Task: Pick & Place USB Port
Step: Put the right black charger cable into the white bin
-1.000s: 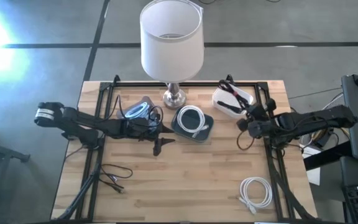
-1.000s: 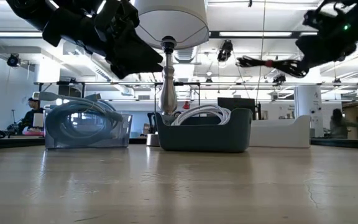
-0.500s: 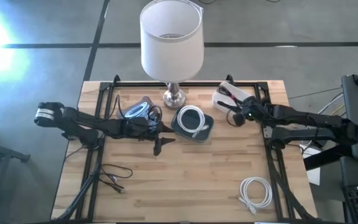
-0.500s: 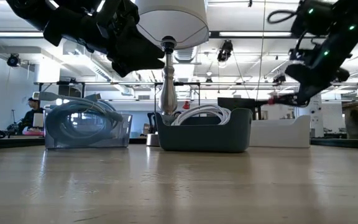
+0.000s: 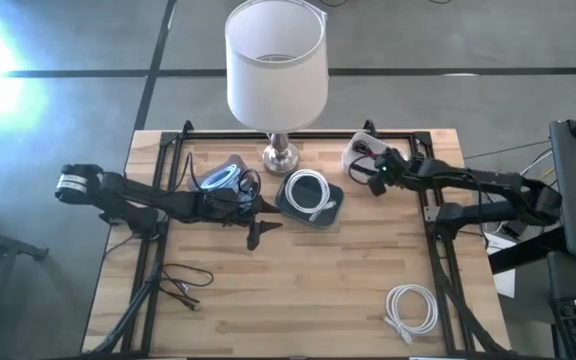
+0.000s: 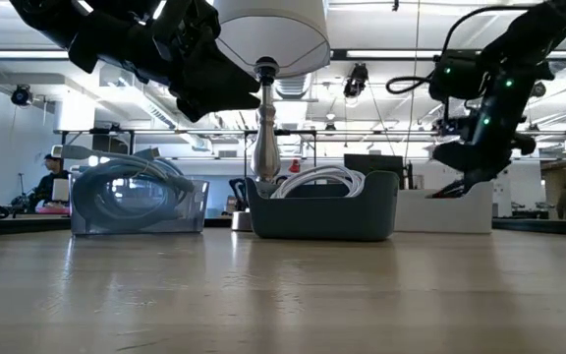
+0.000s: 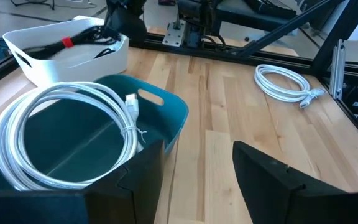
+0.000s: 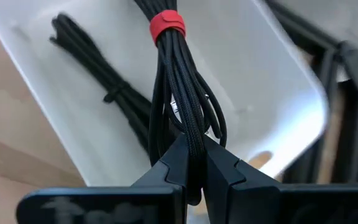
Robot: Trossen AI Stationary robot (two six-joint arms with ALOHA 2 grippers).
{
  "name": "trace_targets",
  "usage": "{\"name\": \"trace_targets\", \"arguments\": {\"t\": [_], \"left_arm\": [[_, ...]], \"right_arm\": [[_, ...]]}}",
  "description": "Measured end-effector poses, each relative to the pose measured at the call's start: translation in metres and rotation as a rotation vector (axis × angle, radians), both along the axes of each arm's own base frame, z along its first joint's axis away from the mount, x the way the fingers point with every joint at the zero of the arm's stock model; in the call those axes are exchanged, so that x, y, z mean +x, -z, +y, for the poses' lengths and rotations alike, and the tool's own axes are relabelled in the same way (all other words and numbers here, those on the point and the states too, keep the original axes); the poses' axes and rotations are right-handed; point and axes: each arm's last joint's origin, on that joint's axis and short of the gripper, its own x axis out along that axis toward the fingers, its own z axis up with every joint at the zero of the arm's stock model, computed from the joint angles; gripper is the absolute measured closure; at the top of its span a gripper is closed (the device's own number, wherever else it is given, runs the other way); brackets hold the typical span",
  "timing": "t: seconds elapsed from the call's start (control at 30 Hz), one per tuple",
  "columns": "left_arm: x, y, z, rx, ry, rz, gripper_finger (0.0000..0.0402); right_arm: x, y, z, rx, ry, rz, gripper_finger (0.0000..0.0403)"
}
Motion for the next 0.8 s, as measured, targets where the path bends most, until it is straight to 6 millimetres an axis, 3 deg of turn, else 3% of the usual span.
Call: {"name": "trace_targets", "arguments": {"t": [0.33, 0.8], "left_arm": [[0.000, 0.000, 0.000, 0.001, 0.000, 0.001, 0.0207], [0.000, 0.000, 0.000, 0.000, 0.000, 0.001, 0.0207]], "right_arm": [[0.007, 0.015, -0.010, 0.069, 0.007, 0.056, 0.0368], [0.021, -0.014, -0.018, 0.043, -0.054, 0.018, 0.0314]]}}
